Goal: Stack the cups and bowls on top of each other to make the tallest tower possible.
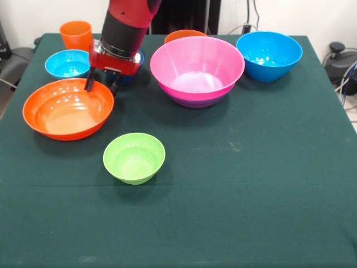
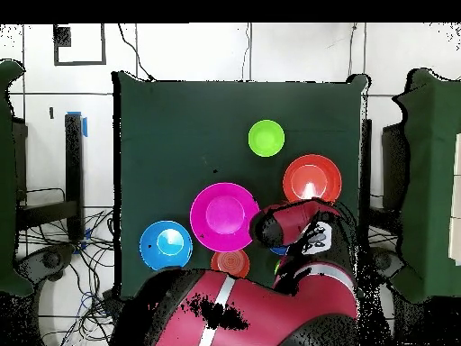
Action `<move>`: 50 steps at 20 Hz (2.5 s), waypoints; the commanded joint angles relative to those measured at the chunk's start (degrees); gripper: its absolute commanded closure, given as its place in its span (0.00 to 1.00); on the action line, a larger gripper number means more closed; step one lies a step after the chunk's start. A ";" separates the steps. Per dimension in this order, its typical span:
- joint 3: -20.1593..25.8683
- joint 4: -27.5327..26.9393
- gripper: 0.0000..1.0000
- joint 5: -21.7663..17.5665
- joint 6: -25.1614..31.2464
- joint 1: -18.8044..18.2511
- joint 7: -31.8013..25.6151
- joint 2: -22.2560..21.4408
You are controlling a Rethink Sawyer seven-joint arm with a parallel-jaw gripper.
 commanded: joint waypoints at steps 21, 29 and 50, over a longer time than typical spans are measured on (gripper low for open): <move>8.30 -6.39 0.00 0.91 -7.36 -2.42 4.92 6.54; 8.35 -6.18 1.00 1.04 -7.80 -2.56 4.79 6.39; 20.26 -1.02 1.00 9.79 19.14 -9.87 -7.20 -4.11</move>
